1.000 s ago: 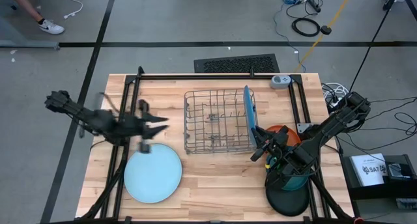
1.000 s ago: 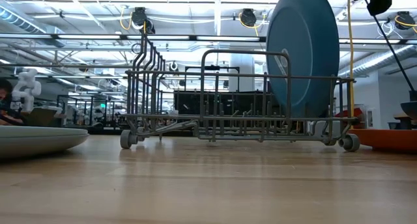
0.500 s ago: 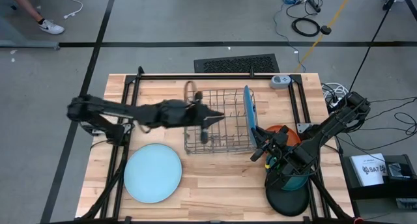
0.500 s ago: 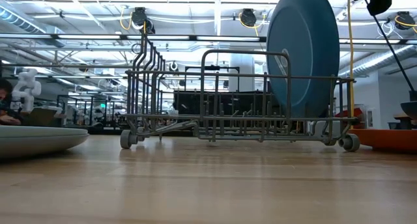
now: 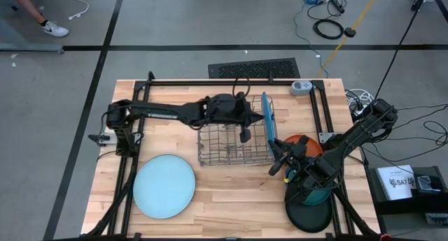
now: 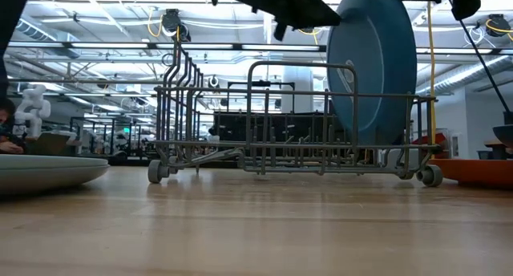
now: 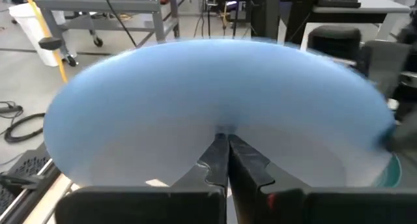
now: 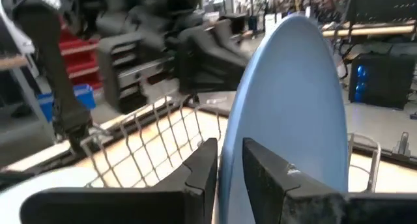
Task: Sort dishes
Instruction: Put the blue plate into the dish rack
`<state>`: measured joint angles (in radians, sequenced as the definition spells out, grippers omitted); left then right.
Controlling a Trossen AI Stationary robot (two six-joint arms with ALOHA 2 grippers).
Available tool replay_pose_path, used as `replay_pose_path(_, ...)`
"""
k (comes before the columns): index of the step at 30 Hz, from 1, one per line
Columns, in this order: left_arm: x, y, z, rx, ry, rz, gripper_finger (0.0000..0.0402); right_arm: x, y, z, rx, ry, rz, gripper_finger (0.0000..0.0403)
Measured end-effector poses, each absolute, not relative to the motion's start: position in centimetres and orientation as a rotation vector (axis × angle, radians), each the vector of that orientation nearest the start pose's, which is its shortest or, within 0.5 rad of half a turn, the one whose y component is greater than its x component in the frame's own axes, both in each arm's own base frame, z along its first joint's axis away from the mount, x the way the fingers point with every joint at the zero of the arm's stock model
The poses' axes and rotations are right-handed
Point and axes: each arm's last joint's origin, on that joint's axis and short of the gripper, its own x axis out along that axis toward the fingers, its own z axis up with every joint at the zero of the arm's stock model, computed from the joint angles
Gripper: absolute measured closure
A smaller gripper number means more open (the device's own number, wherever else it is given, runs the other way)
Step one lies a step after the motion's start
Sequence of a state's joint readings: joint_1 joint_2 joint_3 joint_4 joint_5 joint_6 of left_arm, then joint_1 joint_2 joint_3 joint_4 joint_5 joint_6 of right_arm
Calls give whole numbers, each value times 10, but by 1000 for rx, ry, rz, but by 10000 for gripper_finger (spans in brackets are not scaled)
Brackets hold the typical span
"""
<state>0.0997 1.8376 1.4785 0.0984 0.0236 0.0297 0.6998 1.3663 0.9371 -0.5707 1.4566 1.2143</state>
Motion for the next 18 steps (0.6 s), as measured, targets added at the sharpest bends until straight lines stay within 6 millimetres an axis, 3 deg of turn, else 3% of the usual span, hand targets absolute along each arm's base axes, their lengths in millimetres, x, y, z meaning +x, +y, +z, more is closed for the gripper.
replay_pose_path(10,456,44,297,-12,253,65,393,209,146,257,219,31,-784,269)
replay_pose_path(18,457,44,293,-39,269,68,393,214,153,283,140,64,-757,184)
